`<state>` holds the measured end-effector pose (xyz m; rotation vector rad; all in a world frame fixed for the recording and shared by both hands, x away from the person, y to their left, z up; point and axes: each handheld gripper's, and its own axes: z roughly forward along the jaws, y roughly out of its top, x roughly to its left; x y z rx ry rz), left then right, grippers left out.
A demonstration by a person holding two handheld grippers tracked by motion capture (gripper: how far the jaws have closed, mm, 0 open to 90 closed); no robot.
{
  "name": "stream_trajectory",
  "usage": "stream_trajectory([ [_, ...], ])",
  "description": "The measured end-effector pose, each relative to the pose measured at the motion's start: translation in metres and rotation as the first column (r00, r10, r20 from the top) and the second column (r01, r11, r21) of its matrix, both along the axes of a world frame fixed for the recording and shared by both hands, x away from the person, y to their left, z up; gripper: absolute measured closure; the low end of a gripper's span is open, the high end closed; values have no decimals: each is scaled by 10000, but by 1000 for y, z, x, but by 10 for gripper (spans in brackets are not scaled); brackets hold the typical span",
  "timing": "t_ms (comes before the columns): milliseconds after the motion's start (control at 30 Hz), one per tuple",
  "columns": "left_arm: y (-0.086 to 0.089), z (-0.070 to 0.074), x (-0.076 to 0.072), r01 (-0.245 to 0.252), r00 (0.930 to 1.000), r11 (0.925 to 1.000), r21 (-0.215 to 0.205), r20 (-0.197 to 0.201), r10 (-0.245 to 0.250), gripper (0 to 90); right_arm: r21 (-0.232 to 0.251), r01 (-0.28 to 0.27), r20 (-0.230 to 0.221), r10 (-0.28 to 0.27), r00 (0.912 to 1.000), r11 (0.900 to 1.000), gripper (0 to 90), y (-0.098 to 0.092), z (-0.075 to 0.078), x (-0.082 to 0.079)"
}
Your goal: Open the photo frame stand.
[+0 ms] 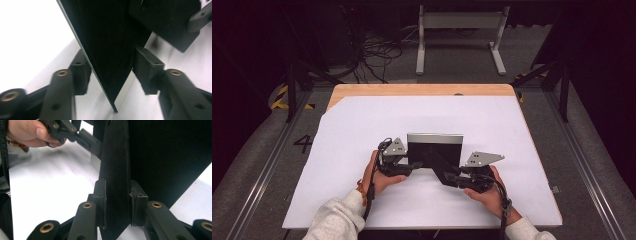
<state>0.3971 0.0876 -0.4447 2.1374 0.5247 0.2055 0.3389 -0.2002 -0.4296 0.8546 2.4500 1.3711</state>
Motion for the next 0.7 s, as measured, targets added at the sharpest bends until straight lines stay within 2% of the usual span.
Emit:
stream_trajectory([
  [100, -3, -2, -1, 2, 10000, 10000, 64, -36, -1, 450, -108, -64, 67, 65, 10000, 9999, 725, 0, 0, -1],
  [167, -2, -3, -1, 146, 9999, 9999, -38, -82, -146, 451, -111, -71, 85, 72, 9999, 9999, 725, 1, 0, -2],
  [200, -3, -4, -1, 113, 9999, 9999, 14, -35, -113, 458, -114, -77, 88, 78, 9999, 9999, 725, 1, 0, -2],
  [267, -3, -5, -2, 167, 9999, 9997, 162, 24, -167, 533, -115, -90, 93, 91, 9999, 9999, 725, 1, 0, -2],
  [333, -3, -6, -2, 261, 9996, 9996, 118, -58, -260, 580, -139, -88, 115, 89, 9999, 9999, 724, 1, 0, -3],
  [500, -4, -6, -2, 276, 9996, 9995, 165, -53, -275, 583, -135, -89, 101, 90, 9999, 9999, 725, 1, 0, -3],
  [700, -6, -5, -1, 106, 9995, 9995, 293, 307, -115, 586, -133, 33, 97, -32, 9999, 9999, 734, 0, 0, -1],
])
